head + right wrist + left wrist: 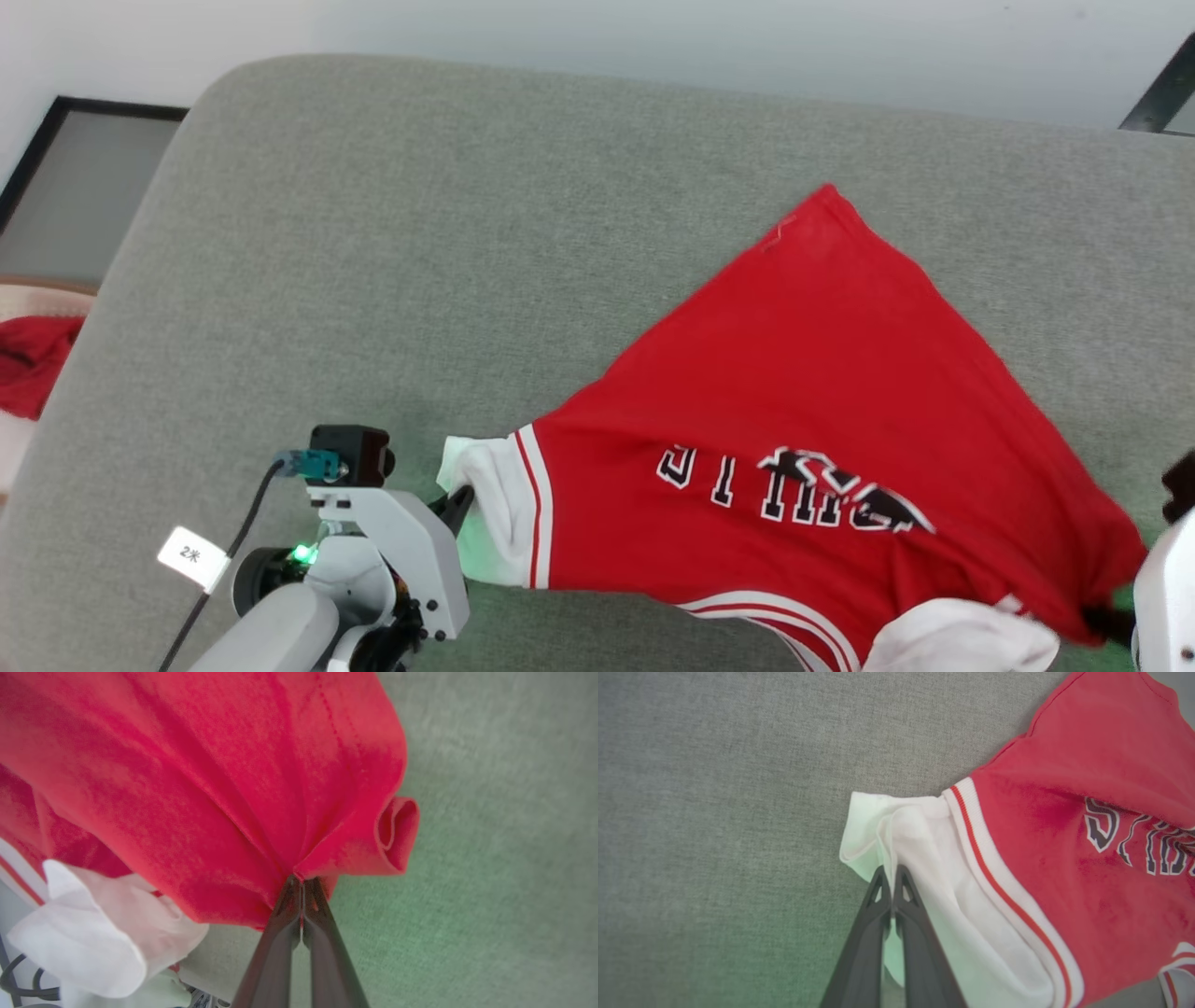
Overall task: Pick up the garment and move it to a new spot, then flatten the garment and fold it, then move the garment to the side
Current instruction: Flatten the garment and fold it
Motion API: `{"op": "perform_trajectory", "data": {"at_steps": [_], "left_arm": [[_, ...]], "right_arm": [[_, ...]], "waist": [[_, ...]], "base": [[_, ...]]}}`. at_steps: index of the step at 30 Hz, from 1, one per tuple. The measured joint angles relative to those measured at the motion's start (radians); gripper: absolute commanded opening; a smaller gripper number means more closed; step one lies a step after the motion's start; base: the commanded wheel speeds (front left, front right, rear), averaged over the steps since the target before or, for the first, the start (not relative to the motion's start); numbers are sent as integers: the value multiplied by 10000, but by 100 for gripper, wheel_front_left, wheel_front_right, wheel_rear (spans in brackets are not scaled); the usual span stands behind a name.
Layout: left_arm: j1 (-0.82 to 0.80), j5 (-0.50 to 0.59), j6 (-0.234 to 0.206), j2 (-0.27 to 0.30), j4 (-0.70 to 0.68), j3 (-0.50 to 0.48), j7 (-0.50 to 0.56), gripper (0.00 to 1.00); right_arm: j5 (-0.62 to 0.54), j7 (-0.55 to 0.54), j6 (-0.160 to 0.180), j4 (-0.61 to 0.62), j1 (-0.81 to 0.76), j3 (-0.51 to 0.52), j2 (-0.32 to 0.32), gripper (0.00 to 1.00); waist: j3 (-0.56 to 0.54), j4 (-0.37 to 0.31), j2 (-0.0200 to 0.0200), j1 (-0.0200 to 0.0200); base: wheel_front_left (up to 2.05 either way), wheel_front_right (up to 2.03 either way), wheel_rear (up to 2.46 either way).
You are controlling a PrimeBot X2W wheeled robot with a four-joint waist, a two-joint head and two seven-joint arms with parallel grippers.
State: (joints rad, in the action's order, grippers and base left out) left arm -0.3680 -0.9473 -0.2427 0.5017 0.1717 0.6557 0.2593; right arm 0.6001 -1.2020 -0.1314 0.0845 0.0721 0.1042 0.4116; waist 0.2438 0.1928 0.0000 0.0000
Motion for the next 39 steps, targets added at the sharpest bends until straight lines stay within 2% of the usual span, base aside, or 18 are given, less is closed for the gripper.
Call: {"op": "perform_trajectory", "data": {"at_steps": [6,12,13,15,16,17,26,34,39], "left_arm": [[65,-25,-98,109,-178,-21,44,0],[70,-25,-125,142,-232,0,92,0],[70,-25,-125,146,-230,4,98,0],[76,-27,-125,159,-228,6,100,0],[92,-29,-125,167,-228,6,96,0],[109,-33,-125,178,-224,6,96,0],[210,-40,-125,242,-213,35,71,0],[254,-42,-127,280,-242,59,75,0],[245,-38,-127,251,-268,136,92,0]], "right_arm": [[-222,4,0,650,-1135,514,-788,0],[-558,667,0,483,-1254,487,-1085,0],[-610,817,0,430,-1254,445,-1097,9],[-731,1083,0,366,-1241,255,-1037,49],[-732,1204,0,337,-1235,199,-1018,94],[-736,1308,0,311,-1228,161,-1003,100],[-1039,2510,0,706,-1338,54,-811,100],[-1517,5014,2,2190,-1177,-366,-276,100],[-2291,7018,2,2299,217,-1103,19,100]], "waist": [[-118,-209,0,0],[-179,-359,0,0],[-190,-378,0,0],[-213,-414,0,0],[-224,-433,0,0],[-239,-452,0,0],[-423,-517,0,0],[-535,-435,0,0],[-550,-302,0,0]], "base": [[0,0,0],[0,0,0],[0,0,0],[0,0,0],[0,0,0],[0,0,0],[0,0,0],[0,0,0],[0,0,0]]}}
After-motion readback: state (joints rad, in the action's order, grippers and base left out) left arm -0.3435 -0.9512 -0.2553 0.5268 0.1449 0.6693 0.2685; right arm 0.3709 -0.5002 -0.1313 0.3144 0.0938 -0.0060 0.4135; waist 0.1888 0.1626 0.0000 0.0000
